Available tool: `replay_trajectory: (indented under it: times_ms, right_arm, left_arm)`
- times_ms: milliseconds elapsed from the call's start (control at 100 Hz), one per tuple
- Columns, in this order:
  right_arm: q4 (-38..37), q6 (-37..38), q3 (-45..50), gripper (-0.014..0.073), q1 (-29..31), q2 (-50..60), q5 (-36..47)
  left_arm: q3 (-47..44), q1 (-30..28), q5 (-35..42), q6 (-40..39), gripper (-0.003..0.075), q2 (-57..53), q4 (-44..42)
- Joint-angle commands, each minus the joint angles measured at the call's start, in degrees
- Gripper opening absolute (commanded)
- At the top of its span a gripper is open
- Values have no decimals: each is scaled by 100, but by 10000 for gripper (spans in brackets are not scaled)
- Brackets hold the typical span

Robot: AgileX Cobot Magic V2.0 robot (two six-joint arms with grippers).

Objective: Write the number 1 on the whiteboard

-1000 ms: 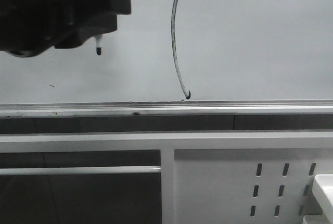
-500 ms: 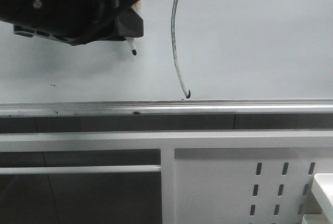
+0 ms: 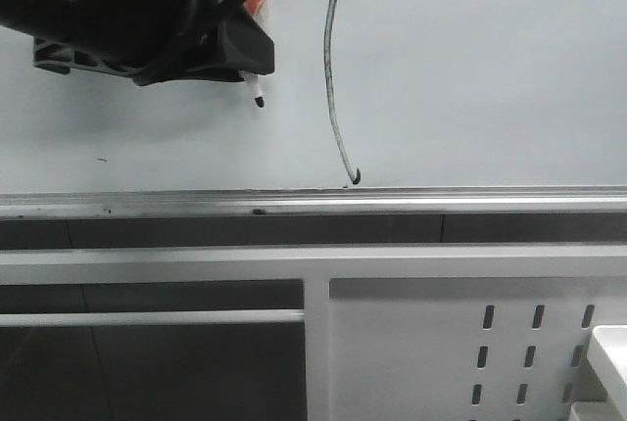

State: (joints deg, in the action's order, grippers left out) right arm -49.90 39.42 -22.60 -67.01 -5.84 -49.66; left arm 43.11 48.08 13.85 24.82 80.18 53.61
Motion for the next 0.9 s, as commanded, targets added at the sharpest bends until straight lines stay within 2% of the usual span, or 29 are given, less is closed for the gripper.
replay_trajectory:
  times_ms: [0, 220, 270, 460, 540, 740, 890]
  right_arm:
    - [-292, 83, -42, -48, -18, -88, 560]
    - [-292, 83, -31, -48, -18, -88, 559]
    - [-292, 83, -31, -48, -18, -88, 559]
    - [-292, 83, -31, -48, -18, -88, 559]
    - [-292, 83, -31, -48, -18, -88, 559]
    - [-292, 83, -31, -48, -18, -88, 559]
    - [-292, 83, -31, -49, -18, -88, 570]
  left_arm:
    - [223, -114, 588, -78, -20, -119, 37]
    - [223, -114, 576, -78, -3, -119, 37]
    - [223, -114, 576, -78, 32, -119, 37]
    - [308, -114, 576, -78, 265, -119, 37]
    - [389, -114, 590, -78, 332, -119, 37]
    - [417, -114, 515, -78, 369, -119, 16]
    - [417, -114, 234, -78, 433, -187, 16]
